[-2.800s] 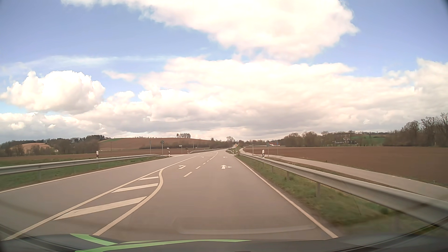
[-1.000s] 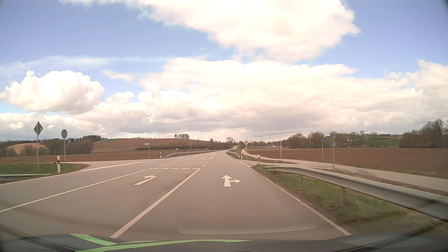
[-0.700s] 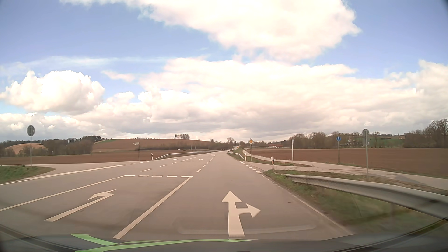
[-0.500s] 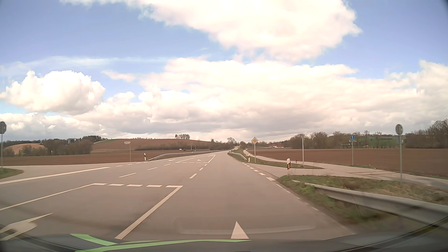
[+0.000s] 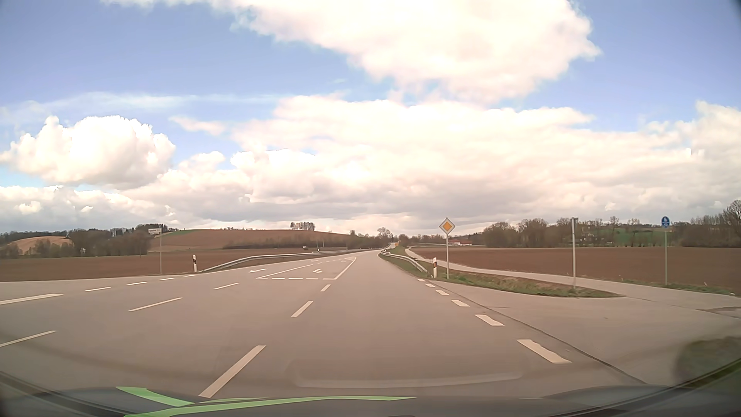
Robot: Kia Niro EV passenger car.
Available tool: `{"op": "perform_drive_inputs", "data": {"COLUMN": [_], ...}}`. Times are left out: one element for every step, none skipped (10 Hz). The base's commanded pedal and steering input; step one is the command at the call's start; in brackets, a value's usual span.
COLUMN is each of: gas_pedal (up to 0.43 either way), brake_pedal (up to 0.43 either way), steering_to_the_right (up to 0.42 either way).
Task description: Follow the waypoints while adhering to traffic rules and regulations
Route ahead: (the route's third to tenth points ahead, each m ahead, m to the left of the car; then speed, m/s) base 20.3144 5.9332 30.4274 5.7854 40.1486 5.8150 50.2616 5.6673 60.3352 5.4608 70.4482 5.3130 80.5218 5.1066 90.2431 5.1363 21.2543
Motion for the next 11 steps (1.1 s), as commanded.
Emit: {"op": "perform_drive_inputs", "data": {"gas_pedal": [0.268, 0.268, 0.268, 0.268, 0.28, 0.28, 0.28, 0.28, 0.28, 0.28, 0.28], "brake_pedal": [0.0, 0.0, 0.0, 0.0, 0.0, 0.0, 0.0, 0.0, 0.0, 0.0, 0.0], "steering_to_the_right": [-0.003, -0.004, -0.003, -0.004, -0.004, -0.004, -0.003, -0.003, -0.004, -0.004, -0.003]}}
